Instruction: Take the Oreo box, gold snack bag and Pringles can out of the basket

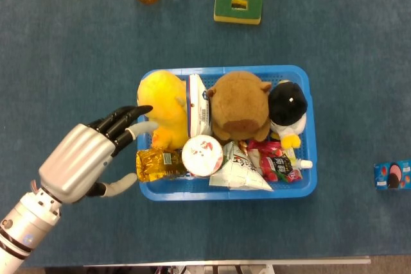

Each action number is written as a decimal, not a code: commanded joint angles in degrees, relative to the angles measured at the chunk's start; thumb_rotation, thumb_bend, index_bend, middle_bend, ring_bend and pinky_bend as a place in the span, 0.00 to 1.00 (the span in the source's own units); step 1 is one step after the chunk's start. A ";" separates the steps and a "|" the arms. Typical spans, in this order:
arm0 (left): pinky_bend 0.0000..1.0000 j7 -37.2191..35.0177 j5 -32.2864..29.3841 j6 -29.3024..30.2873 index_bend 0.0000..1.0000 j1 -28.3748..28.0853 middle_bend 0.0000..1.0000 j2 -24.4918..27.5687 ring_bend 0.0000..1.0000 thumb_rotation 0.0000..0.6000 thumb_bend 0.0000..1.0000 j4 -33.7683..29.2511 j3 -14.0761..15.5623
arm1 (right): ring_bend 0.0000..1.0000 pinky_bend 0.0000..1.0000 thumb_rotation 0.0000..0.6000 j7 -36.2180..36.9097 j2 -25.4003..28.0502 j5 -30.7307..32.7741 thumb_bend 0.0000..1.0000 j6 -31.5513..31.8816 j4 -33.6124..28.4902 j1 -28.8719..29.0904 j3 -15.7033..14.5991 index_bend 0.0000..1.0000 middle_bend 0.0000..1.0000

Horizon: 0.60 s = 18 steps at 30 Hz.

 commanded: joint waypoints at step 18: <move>0.35 4.61 -4.08 -2.82 0.11 0.69 0.00 -5.76 0.05 1.00 0.20 -0.88 0.94 | 0.24 0.55 1.00 5.29 0.21 -1.60 0.00 1.40 3.11 -2.03 -0.86 0.07 0.24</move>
